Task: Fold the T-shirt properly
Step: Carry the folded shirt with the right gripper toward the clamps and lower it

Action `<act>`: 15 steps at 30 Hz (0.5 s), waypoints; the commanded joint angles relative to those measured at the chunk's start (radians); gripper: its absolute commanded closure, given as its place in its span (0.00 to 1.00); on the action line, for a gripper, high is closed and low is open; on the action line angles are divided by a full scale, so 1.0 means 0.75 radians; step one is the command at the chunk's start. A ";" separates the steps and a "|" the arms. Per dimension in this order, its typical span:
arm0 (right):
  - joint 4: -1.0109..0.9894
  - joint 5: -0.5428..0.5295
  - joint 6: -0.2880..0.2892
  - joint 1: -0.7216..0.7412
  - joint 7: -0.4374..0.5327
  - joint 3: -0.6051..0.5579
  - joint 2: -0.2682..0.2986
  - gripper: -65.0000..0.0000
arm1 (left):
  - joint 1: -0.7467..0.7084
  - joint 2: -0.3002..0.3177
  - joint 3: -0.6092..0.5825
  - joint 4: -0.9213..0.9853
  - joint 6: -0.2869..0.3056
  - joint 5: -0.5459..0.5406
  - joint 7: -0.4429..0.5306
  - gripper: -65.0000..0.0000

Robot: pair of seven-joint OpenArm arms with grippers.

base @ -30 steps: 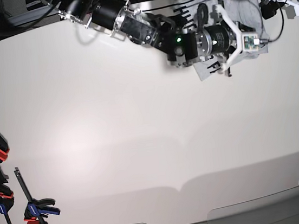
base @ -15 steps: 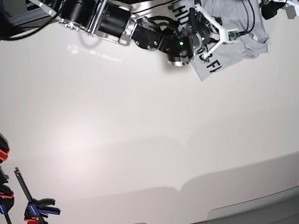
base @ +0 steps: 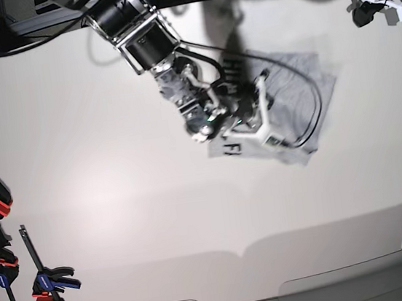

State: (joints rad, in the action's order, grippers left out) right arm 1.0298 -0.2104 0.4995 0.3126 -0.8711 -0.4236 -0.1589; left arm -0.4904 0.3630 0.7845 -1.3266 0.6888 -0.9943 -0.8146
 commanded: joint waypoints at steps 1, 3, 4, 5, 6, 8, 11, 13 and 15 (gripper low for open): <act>0.014 0.068 -0.046 0.014 -0.058 0.083 0.002 1.00 | -0.007 0.027 0.008 -0.020 0.013 -0.028 0.022 0.94; 0.021 0.068 -0.049 0.014 -0.055 0.264 0.002 1.00 | -0.007 0.027 0.008 -0.020 0.013 -0.027 0.020 0.94; 0.025 0.067 -0.049 0.015 -0.046 0.350 0.002 1.00 | -0.008 0.027 0.008 -0.020 0.013 -0.027 0.013 0.94; 0.031 0.068 -0.049 0.015 -0.041 0.433 0.002 1.00 | -0.008 0.026 0.008 -0.020 0.013 -0.028 0.000 0.94; 0.037 0.067 -0.049 0.015 -0.041 0.510 0.006 1.00 | -0.008 0.026 0.008 -0.020 0.013 -0.028 -0.011 0.94; 0.046 0.067 -0.049 0.014 -0.041 0.647 0.046 1.00 | -0.007 0.027 0.008 -0.020 0.013 -0.028 -0.019 0.94; 0.051 0.054 -0.049 0.013 -0.042 0.817 0.135 1.00 | -0.007 0.027 0.008 -0.020 0.013 -0.030 -0.018 0.94; 0.051 0.006 -0.049 0.007 -0.042 0.913 0.206 1.00 | -0.007 0.027 0.008 -0.020 0.013 -0.044 -0.019 0.94; 0.051 -0.022 -0.049 -0.001 -0.043 1.004 0.275 1.00 | -0.007 0.027 0.008 -0.020 0.013 -0.048 -0.019 0.94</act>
State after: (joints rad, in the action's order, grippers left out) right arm 1.0611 -0.2863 0.4911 0.3027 -0.8806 0.3286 0.0357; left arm -0.4915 0.3630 0.7845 -1.3266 0.6888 -1.0065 -0.8383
